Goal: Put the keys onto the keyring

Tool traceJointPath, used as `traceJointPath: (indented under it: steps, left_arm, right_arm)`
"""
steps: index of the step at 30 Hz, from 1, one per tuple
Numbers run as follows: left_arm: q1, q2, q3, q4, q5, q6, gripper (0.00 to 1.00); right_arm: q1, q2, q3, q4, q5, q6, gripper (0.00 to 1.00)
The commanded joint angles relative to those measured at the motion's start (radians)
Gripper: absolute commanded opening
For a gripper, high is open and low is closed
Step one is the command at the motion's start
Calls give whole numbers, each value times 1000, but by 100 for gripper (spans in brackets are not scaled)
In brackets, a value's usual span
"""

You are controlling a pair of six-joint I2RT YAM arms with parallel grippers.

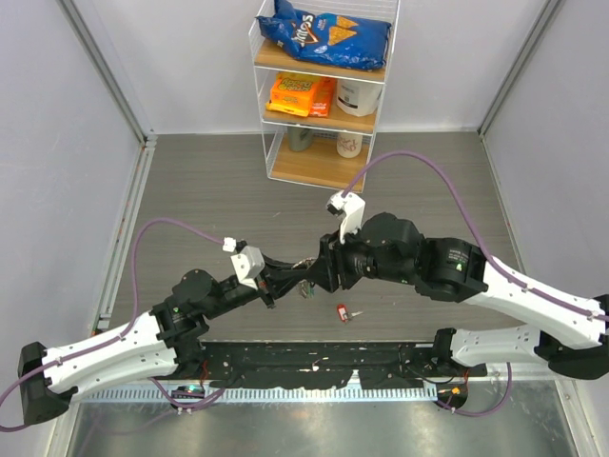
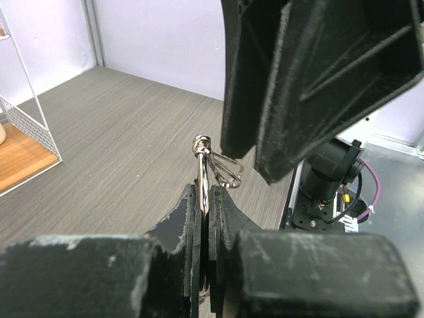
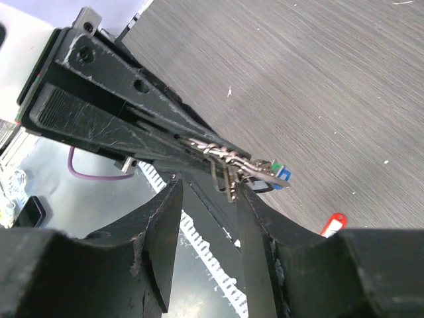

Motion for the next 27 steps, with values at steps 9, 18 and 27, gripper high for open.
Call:
traceJointPath:
  steps: [9,18,27]
  left_arm:
    - [0,-42,16,44,-17,-11,0]
    - [-1,-43,12,52,-7,-14,0]
    - [-1,-37,12,59,9,-22,0]
  right_arm:
    - [62,17,44,26,72,2,36]
    - [62,1,46,-8,124,-3,31]
    - [62,-2,52,-6,137,-12,22]
